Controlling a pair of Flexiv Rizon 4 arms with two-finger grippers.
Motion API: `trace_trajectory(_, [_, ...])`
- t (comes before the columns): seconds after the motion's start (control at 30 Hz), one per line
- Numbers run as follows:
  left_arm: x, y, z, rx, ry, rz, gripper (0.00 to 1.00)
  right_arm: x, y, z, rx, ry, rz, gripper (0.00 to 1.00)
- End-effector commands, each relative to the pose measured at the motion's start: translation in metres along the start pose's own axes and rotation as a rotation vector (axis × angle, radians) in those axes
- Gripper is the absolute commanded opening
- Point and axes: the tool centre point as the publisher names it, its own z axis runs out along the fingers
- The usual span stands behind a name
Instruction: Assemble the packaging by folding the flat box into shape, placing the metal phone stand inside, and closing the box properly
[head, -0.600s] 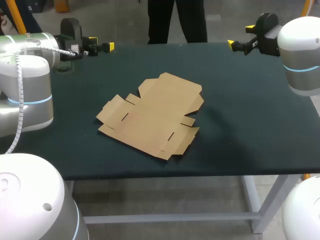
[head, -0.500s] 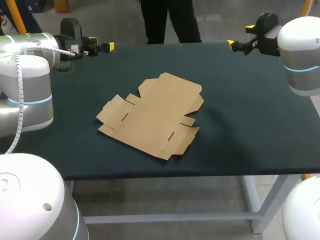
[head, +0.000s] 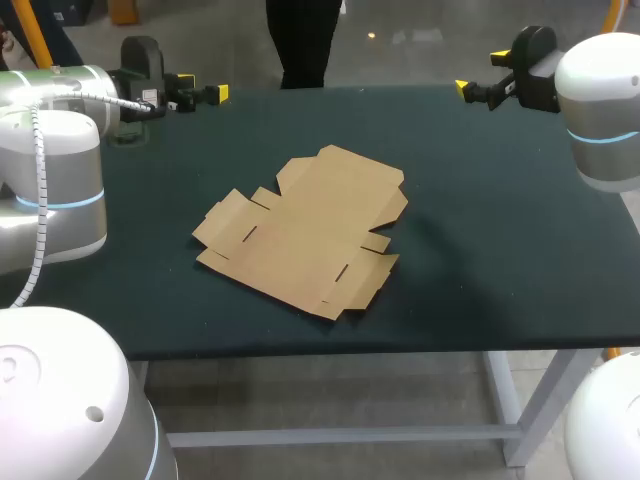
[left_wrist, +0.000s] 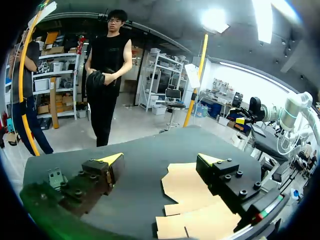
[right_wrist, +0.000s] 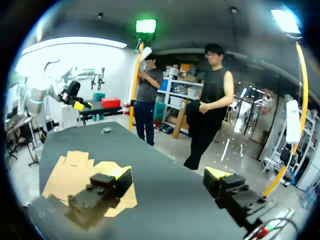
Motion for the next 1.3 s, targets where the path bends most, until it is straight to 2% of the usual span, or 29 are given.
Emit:
trace_trajectory(0.03, [0.0, 0.0, 0.0, 0.0, 0.0, 0.0, 1.0, -0.001, -0.001, 0.0, -0.005, 0.005, 0.0, 1.0])
trace_trajectory(0.2, [0.001, 0.0, 0.0, -0.007, 0.0, 0.004, 1.0, -0.001, -0.001, 0.0, -0.005, 0.005, 0.0, 1.0])
trace_trajectory(0.27, [0.002, -0.001, 0.0, -0.027, -0.005, -0.008, 1.0, -0.002, -0.003, -0.001, 0.028, -0.017, 0.032, 1.0])
trace_trajectory(0.4, [0.001, -0.002, -0.005, -0.085, -0.004, -0.083, 1.0, -0.004, -0.005, -0.005, 0.058, -0.004, 0.112, 1.0])
trace_trajectory(0.53, [0.003, -0.003, -0.011, -0.136, -0.033, -0.166, 1.0, -0.002, -0.004, -0.013, 0.118, -0.021, 0.159, 1.0])
trace_trajectory(0.7, [0.008, -0.001, -0.018, -0.221, -0.03, -0.239, 1.0, 0.003, -0.006, -0.023, 0.198, -0.014, 0.221, 1.0])
trace_trajectory(1.1, [0.01, 0.007, -0.035, -0.375, -0.048, -0.404, 1.0, 0.01, -0.026, -0.043, 0.354, 0.027, 0.409, 1.0])
trace_trajectory(1.23, [0.012, 0.016, -0.039, -0.44, -0.013, -0.454, 1.0, 0.013, -0.034, -0.05, 0.456, 0.041, 0.493, 1.0])
trace_trajectory(1.3, [0.01, 0.023, -0.039, -0.457, -0.069, -0.465, 1.0, 0.015, -0.039, -0.053, 0.471, 0.031, 0.463, 1.0])
